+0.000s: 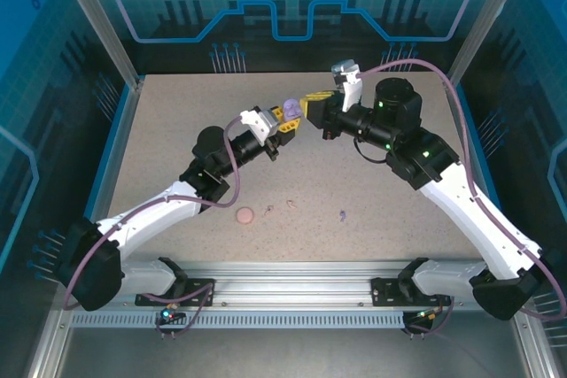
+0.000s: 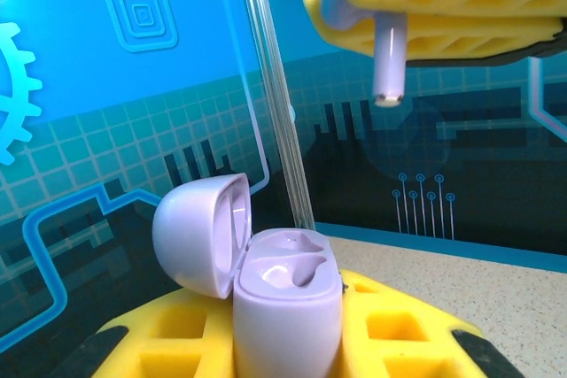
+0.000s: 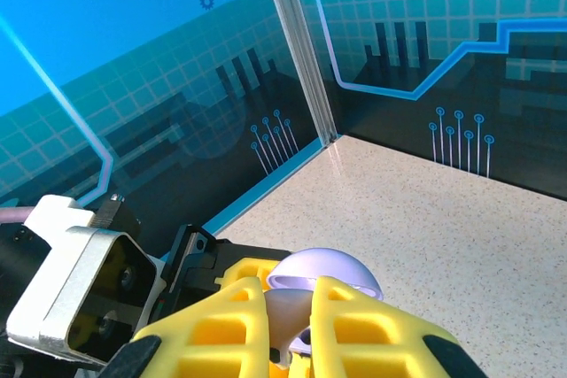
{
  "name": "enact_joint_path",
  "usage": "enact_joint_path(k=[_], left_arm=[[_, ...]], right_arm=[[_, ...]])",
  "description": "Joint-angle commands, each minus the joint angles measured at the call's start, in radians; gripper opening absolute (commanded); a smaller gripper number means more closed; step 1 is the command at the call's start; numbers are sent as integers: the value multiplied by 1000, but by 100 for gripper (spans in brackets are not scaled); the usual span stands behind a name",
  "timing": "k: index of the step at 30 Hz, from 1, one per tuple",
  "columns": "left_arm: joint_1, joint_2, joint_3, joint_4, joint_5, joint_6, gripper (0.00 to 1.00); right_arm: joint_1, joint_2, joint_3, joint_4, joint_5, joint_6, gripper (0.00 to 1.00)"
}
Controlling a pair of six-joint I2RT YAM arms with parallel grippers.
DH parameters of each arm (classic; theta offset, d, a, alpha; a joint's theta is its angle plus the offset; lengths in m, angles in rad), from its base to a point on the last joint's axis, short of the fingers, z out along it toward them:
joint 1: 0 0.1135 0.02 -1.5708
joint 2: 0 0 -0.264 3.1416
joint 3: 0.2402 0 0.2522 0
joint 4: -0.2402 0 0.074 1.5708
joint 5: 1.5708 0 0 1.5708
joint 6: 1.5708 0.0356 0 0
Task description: Insert wireless bluetooth earbuds into charging case
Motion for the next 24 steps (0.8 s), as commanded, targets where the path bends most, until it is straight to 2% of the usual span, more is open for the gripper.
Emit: enact_joint_path(k=[1, 24], left_arm=[[-9, -13, 36, -6, 28, 7, 0], [-12, -32, 37, -20, 39, -11, 0]], right_arm=[[16, 10, -13, 39, -11, -22, 12], [20, 47, -65, 56, 23, -18, 9]])
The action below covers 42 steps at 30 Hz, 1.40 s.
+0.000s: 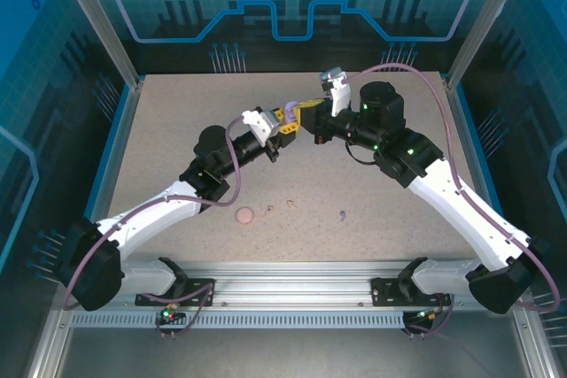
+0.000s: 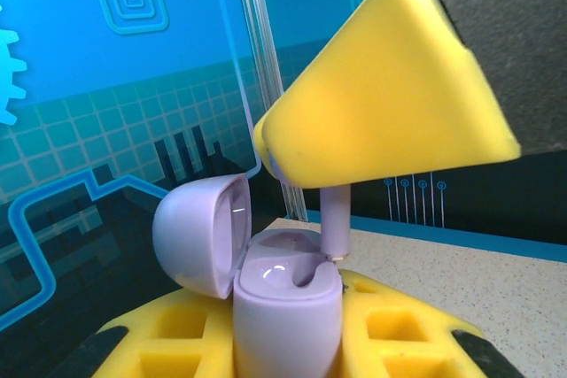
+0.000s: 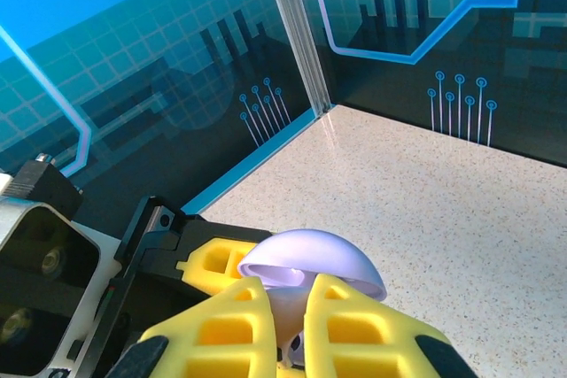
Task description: Insert wireless bluetooth earbuds into charging case
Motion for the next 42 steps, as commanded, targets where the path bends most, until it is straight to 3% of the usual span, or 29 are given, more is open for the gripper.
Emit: enact_joint_path(k=[1, 42], left_arm=[[-11, -33, 33, 18, 28, -2, 0], [-12, -44, 39, 5, 21, 1, 0]], right_arm=[[11, 6, -8, 31, 17, -3, 9], [6, -23, -69, -11, -34, -26, 6]])
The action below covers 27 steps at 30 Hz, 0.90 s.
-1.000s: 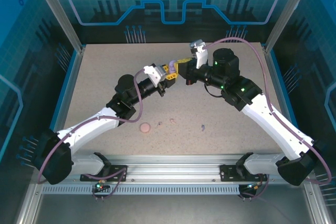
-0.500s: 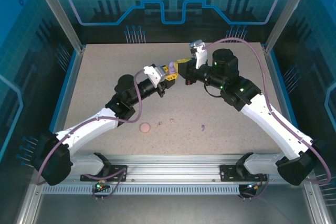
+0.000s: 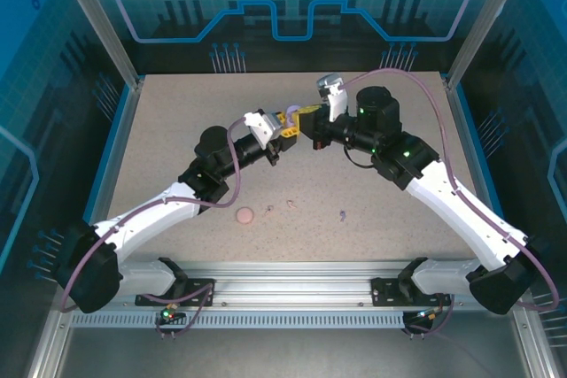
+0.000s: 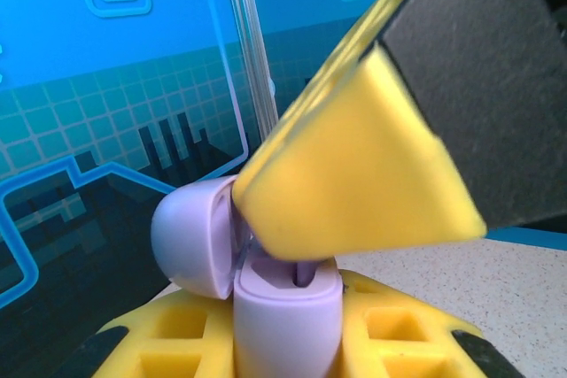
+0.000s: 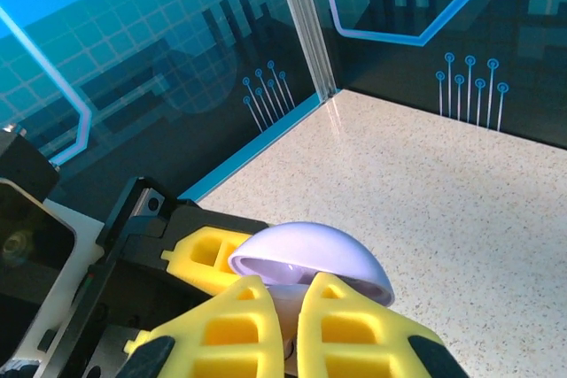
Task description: Insert wireless bluetooth earbuds into charging case
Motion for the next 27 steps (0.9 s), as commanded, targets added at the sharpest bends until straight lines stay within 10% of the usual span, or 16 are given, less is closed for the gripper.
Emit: enact_joint_path(k=[1, 11, 18, 27], left_arm=[[-2, -28, 38, 57, 8, 1, 0], [-2, -26, 42, 49, 8, -4, 0], [-2, -25, 25, 56, 1, -11, 0], [-2, -25, -5, 74, -15, -15, 0]], right_arm=[[6, -19, -14, -33, -6, -19, 6], [10, -4, 17, -73, -51, -57, 14], [8, -12, 66, -71, -34, -9, 48], [-39, -68, 114, -57, -22, 105, 66]])
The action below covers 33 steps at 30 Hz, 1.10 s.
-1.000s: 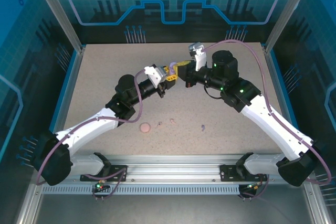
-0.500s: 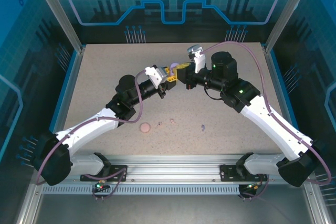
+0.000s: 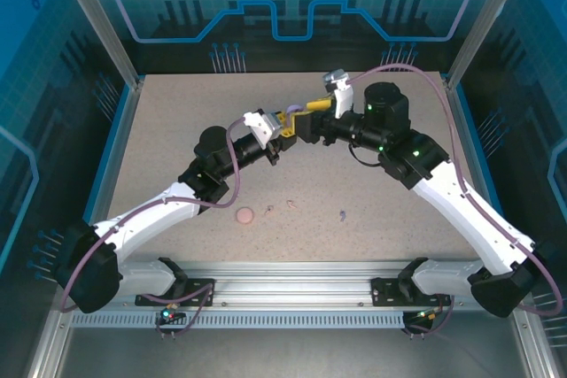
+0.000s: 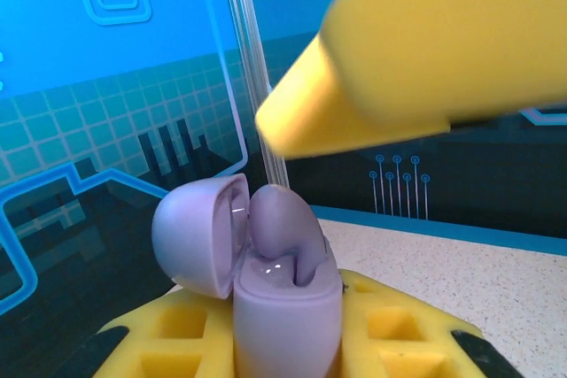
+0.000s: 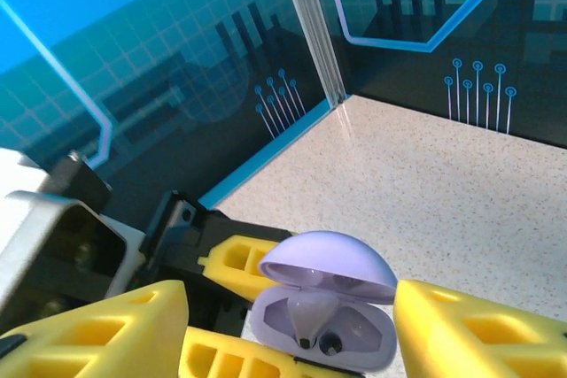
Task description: Insert wireless bluetooth earbuds into charging case
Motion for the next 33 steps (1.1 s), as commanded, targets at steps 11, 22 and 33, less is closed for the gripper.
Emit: enact_joint_path(k=[11, 22, 33], left_arm=[[-1, -31, -12, 66, -21, -13, 0], [0, -33, -6, 56, -20, -7, 0], [0, -26, 1, 52, -16, -4, 0]], right_arm=[[-51, -5, 87, -52, -59, 142, 67], [-48, 62, 71, -12, -181, 208, 67], [-36, 69, 54, 0, -217, 220, 67]])
